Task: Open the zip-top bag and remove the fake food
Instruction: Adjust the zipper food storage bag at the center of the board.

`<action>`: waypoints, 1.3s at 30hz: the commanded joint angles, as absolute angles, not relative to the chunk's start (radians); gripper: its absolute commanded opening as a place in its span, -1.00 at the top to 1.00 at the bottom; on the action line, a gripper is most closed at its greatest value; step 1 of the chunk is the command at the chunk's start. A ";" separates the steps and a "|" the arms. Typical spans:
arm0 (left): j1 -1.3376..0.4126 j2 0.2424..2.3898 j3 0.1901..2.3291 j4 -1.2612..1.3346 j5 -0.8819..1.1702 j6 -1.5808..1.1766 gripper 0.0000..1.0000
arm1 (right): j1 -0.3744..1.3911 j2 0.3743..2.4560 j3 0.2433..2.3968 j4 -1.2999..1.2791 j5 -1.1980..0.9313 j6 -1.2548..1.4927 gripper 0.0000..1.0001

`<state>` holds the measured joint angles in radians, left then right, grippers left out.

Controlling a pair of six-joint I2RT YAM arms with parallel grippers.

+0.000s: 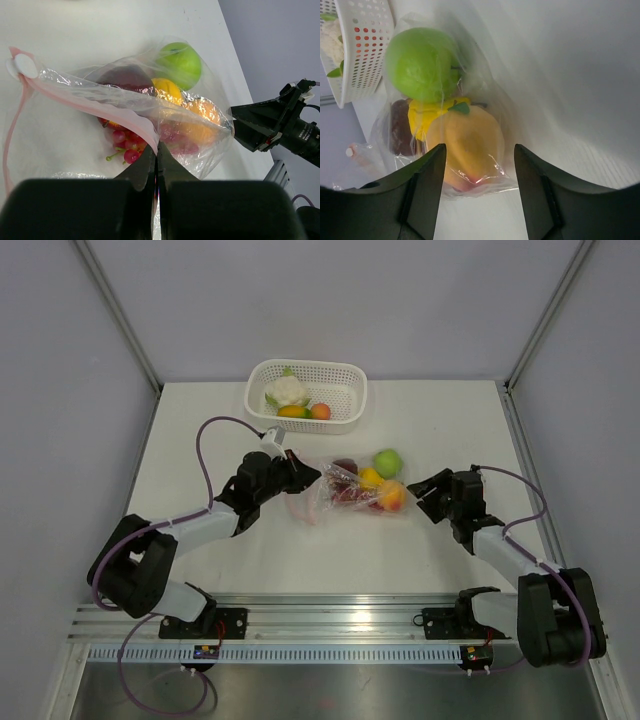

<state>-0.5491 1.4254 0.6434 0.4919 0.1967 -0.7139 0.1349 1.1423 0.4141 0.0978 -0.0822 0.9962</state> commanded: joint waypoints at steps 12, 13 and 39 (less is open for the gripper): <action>-0.546 1.440 0.667 0.525 0.172 -0.698 1.00 | 0.126 1.235 0.367 0.360 -0.251 1.069 -0.21; -0.546 1.442 0.667 0.526 0.175 -0.699 1.00 | 0.127 1.245 0.364 0.368 -0.256 1.077 -0.22; -0.440 1.445 0.591 0.629 0.247 -0.807 1.00 | 0.121 0.940 0.428 0.114 -0.104 0.899 1.00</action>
